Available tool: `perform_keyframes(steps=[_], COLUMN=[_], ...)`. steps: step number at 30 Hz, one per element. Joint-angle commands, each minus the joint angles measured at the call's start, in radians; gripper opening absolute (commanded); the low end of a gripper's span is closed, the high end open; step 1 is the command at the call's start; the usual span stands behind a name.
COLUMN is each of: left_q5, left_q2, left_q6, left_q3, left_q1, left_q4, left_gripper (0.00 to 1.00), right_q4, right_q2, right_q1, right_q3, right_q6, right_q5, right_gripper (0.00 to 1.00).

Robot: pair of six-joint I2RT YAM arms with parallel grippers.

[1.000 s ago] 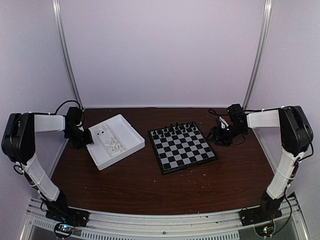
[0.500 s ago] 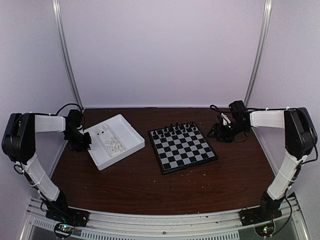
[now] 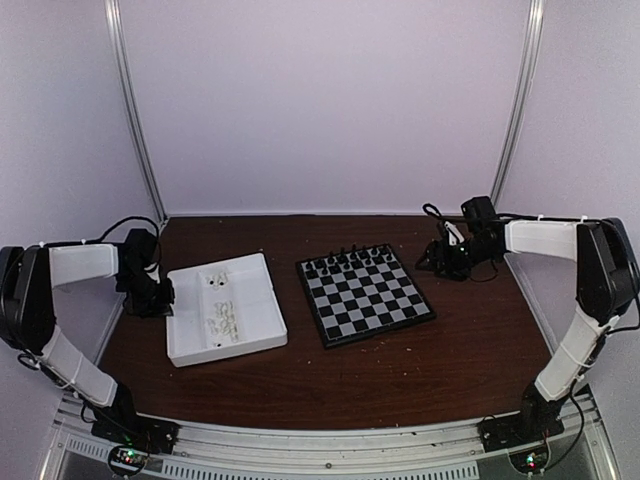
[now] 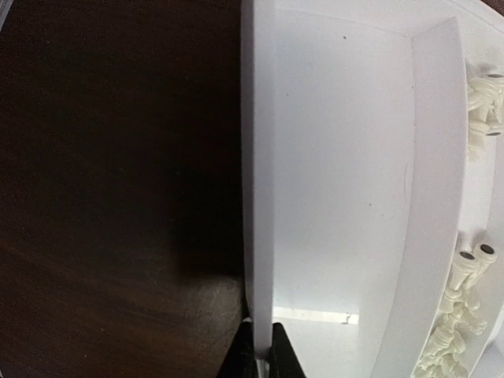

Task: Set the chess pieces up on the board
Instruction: Adjust the storage box at the center of the board.

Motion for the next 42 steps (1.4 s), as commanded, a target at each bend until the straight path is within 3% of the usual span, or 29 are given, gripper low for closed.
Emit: perform_keyframes(steps=[1, 9, 15, 19, 26, 31, 36, 42], left_q5=[0.068, 0.061, 0.107, 0.123, 0.118, 0.058, 0.039, 0.111], left_q2=[-0.094, -0.213, -0.250, -0.248, -0.251, -0.339, -0.420, -0.422], left_q6=[-0.001, -0.054, -0.045, -0.042, -0.039, -0.013, 0.040, 0.073], left_q3=[-0.034, -0.134, -0.158, -0.161, -0.161, -0.153, -0.133, -0.133], left_q1=[-0.026, -0.117, -0.148, -0.148, -0.149, -0.177, -0.224, -0.295], left_q4=[-0.031, -0.040, -0.033, -0.005, 0.018, 0.016, 0.043, 0.127], left_gripper=[0.00, 0.01, 0.05, 0.14, 0.20, 0.27, 0.27, 0.27], right_q4=[-0.005, -0.023, 0.077, 0.118, 0.122, 0.121, 0.118, 0.115], right_q2=[-0.053, -0.069, -0.034, 0.043, 0.158, 0.205, 0.264, 0.284], right_q1=[0.004, 0.042, 0.039, 0.036, 0.026, 0.005, 0.003, 0.018], right_q3=[-0.016, -0.042, -0.096, -0.061, 0.031, 0.065, 0.090, 0.096], right_q6=[-0.010, -0.035, 0.021, 0.054, 0.066, 0.068, 0.066, 0.061], right_q5=[-0.018, 0.021, 0.031, -0.001, -0.014, -0.006, -0.036, -0.066], right_gripper=[0.71, 0.71, 0.72, 0.72, 0.71, 0.71, 0.70, 0.70])
